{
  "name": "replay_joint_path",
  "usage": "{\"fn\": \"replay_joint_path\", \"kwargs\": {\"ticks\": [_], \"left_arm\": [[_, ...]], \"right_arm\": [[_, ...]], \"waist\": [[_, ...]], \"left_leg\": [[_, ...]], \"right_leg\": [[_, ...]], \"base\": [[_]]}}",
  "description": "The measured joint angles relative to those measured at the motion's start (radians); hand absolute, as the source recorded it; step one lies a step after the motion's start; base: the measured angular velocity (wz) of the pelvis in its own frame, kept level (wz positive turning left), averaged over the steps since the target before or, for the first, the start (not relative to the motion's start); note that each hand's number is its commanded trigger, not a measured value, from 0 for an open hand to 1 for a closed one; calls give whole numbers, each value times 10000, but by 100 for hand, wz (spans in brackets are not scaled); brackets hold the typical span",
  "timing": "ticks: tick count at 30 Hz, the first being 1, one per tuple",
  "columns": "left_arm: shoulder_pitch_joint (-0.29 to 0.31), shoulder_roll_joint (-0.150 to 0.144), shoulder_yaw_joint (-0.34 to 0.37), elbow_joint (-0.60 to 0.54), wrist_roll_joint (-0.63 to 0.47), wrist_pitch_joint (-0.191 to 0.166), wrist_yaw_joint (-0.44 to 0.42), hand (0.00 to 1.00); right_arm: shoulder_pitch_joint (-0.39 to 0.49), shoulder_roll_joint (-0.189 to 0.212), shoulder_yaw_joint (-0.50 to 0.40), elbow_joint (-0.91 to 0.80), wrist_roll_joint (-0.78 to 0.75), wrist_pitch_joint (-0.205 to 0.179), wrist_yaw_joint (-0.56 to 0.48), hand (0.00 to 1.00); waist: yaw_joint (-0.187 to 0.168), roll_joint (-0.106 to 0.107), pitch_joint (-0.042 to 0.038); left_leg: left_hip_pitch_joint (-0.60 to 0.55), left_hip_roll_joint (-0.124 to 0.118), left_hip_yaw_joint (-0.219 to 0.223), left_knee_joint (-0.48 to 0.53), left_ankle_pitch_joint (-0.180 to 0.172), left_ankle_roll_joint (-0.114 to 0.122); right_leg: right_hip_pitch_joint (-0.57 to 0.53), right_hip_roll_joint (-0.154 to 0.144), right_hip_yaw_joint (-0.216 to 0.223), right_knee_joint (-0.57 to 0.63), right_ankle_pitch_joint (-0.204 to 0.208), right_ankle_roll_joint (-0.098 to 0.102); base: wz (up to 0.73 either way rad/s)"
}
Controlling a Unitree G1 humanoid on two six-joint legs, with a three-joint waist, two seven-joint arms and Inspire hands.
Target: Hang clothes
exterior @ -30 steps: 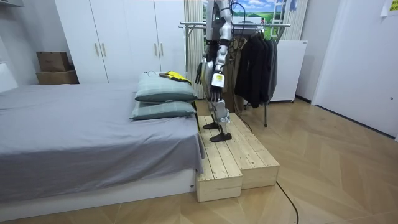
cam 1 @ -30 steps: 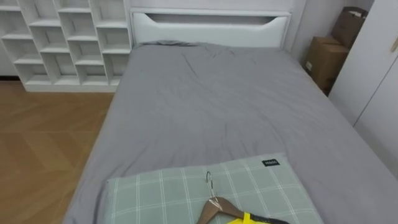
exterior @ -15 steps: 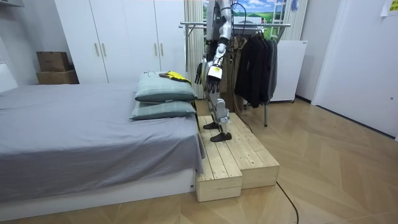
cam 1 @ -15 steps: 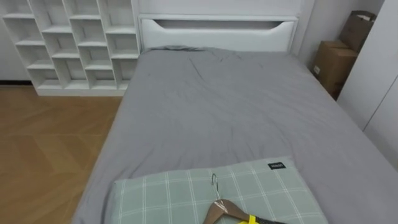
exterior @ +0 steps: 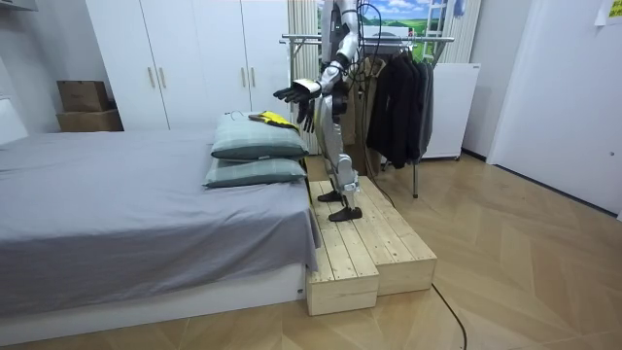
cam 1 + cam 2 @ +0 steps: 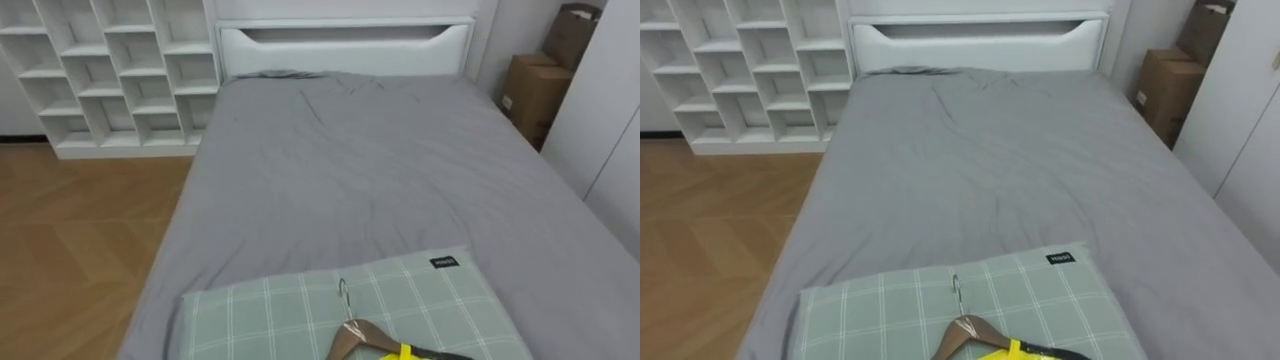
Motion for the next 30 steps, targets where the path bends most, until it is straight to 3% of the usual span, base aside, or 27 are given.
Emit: {"fn": "replay_joint_path", "kwargs": {"ticks": [4,7,10,14,20,30], "left_arm": [[-11,2,-134,-276,1158,-19,257,0],[-43,9,-280,-277,1615,-43,331,0],[-48,28,-660,-275,1835,-43,373,0],[-58,41,-1058,-278,2104,-38,372,0],[-105,40,-1104,-301,2828,-33,368,0],[-146,38,-1600,-299,2927,56,367,0]], "right_arm": [[-72,-6,-13,23,-58,-11,19,0],[-104,-7,-13,31,-119,-13,81,0],[-238,-27,-14,73,-306,-13,95,0],[-279,-24,1,115,-335,-9,96,0],[-308,-98,266,119,-295,-13,98,0],[-353,-77,483,111,-306,-57,127,0]], "waist": [[-194,11,-20],[-271,42,27],[-419,15,65],[-465,-13,60],[-478,-53,57],[-472,-233,22]], "left_leg": [[137,-2,34,1,2,1],[236,-1,55,0,1,1],[200,-11,53,-2,0,2],[192,-13,91,-17,0,1],[180,-1,106,-20,2,-6],[86,-5,112,-25,2,-5]], "right_leg": [[104,1,67,-1,0,0],[160,14,179,-7,0,0],[129,3,172,-13,-2,3],[139,17,222,-109,-6,5],[132,48,289,-152,-4,1],[51,48,311,-166,-3,-1]], "base": [[-4],[-9],[0],[-4],[0],[0]]}}
